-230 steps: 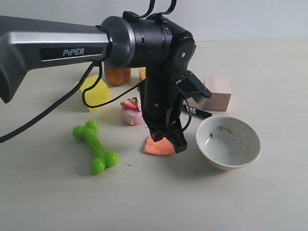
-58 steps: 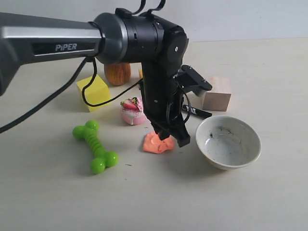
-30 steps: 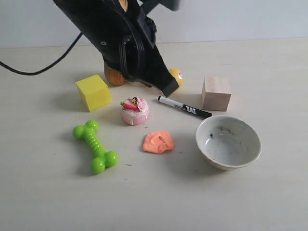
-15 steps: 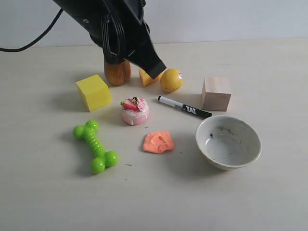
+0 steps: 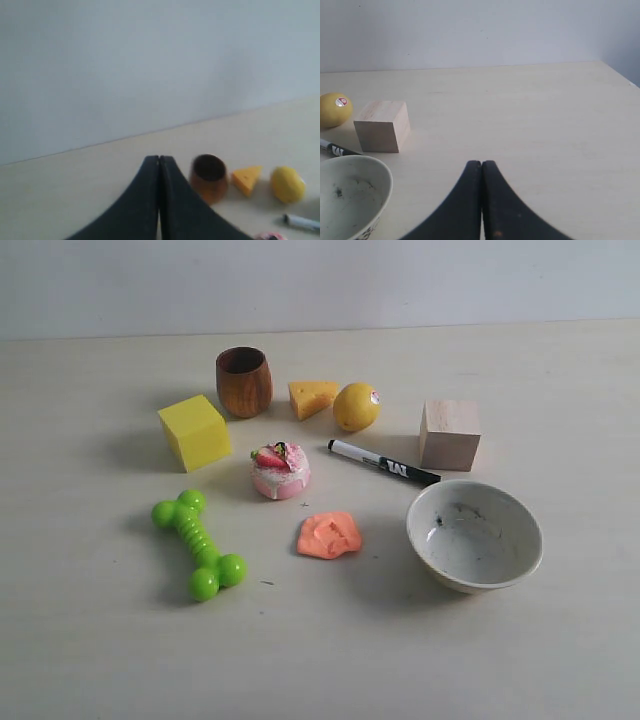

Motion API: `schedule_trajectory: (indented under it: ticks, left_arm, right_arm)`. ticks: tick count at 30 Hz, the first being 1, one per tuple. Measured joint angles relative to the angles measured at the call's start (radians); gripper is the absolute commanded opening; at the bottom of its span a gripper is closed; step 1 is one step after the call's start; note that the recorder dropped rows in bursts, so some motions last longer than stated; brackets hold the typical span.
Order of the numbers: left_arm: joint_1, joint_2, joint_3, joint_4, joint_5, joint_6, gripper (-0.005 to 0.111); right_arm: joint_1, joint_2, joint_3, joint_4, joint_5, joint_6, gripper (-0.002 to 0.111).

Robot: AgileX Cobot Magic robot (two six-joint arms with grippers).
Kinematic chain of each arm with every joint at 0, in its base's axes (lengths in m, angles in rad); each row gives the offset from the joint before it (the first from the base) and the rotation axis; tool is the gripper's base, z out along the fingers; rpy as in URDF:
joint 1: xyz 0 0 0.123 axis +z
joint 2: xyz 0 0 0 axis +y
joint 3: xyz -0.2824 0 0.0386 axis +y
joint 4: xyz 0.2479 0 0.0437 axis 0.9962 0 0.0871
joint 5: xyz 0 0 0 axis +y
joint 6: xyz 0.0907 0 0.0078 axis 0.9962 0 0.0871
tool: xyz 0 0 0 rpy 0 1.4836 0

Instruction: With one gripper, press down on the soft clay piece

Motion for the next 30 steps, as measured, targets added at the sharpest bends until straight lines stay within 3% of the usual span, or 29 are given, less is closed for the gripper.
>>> schedule_trajectory:
  ticks: [5,10,20,30]
  left_arm:
    - [0.267,-0.282,0.187,0.0,-0.056,-0.066,0.0]
    - [0.394,-0.504,0.346,-0.002,-0.06,-0.082,0.0]
    - [0.41,-0.799,0.633,-0.052,-0.062,-0.089,0.0]
    - [0.41,-0.939,0.779,-0.146,-0.06,-0.088,0.0]
  right_arm:
    - [0.0,0.0,0.0,0.0,0.0,0.0,0.0]
    - [0.0,0.0,0.0,0.0,0.0,0.0,0.0]
    - [0.0,0.0,0.0,0.0,0.0,0.0,0.0]
    - [0.0,0.0,0.0,0.0,0.0,0.0,0.0]
